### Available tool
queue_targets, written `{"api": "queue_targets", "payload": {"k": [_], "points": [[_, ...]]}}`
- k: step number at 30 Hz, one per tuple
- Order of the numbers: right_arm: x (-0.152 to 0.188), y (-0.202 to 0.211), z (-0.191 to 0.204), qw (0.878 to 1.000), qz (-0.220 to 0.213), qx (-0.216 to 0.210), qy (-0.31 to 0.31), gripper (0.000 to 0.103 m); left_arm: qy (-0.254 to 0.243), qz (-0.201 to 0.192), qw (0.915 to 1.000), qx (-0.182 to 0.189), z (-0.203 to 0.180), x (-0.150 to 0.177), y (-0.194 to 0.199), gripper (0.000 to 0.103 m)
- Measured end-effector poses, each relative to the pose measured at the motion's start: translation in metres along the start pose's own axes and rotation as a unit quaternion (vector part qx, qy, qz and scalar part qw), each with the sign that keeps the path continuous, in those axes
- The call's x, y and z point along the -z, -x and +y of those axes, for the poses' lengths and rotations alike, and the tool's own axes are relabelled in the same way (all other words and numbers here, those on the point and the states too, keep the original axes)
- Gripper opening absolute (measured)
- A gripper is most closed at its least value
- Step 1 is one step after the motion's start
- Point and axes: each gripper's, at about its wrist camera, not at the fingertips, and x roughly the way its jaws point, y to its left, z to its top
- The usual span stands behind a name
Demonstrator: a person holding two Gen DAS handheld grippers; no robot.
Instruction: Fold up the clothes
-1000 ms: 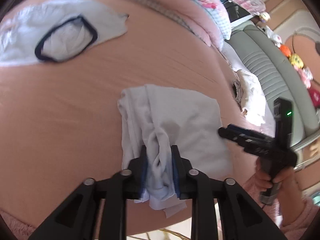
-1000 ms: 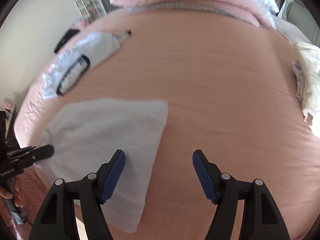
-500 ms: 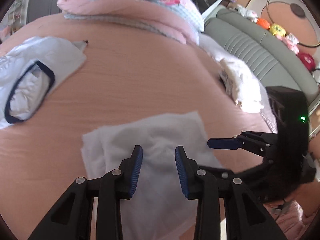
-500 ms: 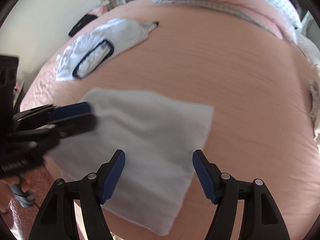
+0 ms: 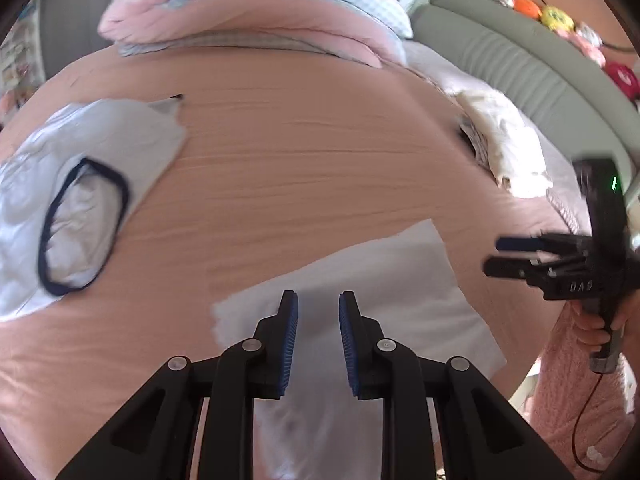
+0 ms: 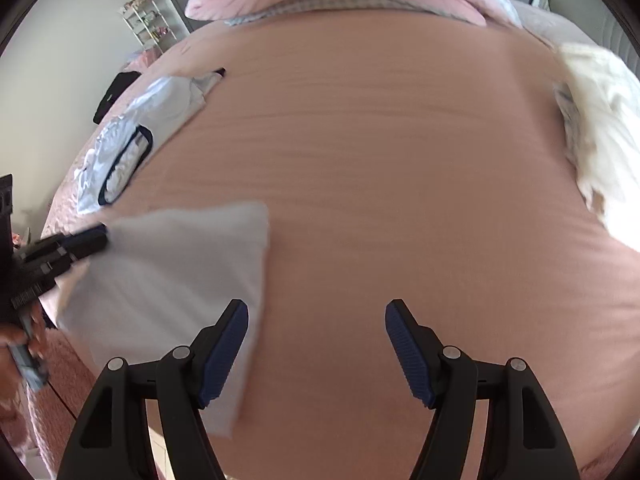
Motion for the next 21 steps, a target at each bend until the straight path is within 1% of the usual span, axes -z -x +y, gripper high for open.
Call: {"api": "queue_targets", "payload": {"k": [2,4,6,7,9,10,11,13,15,16,17,19,20,21], "points": [[-0.015,-0.009,0.021,1.0,-0.017,-0.003,0.009,0.07,-0.016,0.011,0.9998,-0.001,-0.012,-0.001,-0.014,0.019],[-0.024,-0.022,0.037,1.0,-0.019,0.005,0.016,0.07,-0.019,0.021,0.9995,-0.012,-0.01,0.001,-0.02,0.019],[-0.031,-0.039,0.04,1.0,-0.011,0.019,0.008,0.07,-0.014,0.021,0.9995,-0.019,0.003,0.005,-0.017,0.02],[-0.034,-0.047,0.038,1.0,-0.004,0.026,0.0,0.07,-0.01,0.018,0.9993,-0.031,0.013,0.006,-0.012,0.02],[-0.038,-0.062,0.032,0.999,0.009,0.037,-0.019,0.07,0.011,0.02,0.999,-0.038,0.035,0.012,-0.002,0.02],[-0.037,-0.066,0.02,0.999,0.016,0.027,-0.044,0.07,0.027,0.026,0.9979,-0.053,0.047,0.015,0.001,0.026],[-0.035,-0.065,0.007,0.997,0.017,0.01,-0.072,0.07,0.042,0.03,0.997,-0.059,0.056,0.018,0.004,0.037],[-0.03,-0.056,-0.01,0.995,0.005,0.008,-0.103,0.07,0.065,0.019,0.9969,-0.039,0.064,0.02,0.013,0.037],[-0.027,-0.044,-0.018,0.993,-0.007,0.036,-0.11,0.07,0.058,0.0,0.9977,-0.036,0.052,0.019,0.021,0.036],[-0.024,-0.038,-0.018,0.993,-0.009,0.035,-0.112,0.07,0.049,-0.009,0.9981,-0.036,0.043,0.017,0.025,0.036],[-0.021,-0.031,-0.018,0.993,-0.009,0.029,-0.113,0.07,0.038,-0.019,0.9983,-0.04,0.034,0.017,0.029,0.036],[-0.013,-0.021,-0.008,0.995,0.001,-0.003,-0.096,0.07,0.009,-0.039,0.9976,-0.057,0.012,0.018,0.04,0.036],[-0.008,-0.015,0.003,0.997,0.002,-0.007,-0.076,0.07,0.003,-0.048,0.9969,-0.062,0.003,0.021,0.046,0.036],[-0.002,-0.01,0.015,0.998,0.002,-0.01,-0.054,0.07,0.008,-0.051,0.9972,-0.055,-0.004,0.024,0.05,0.036]]}}
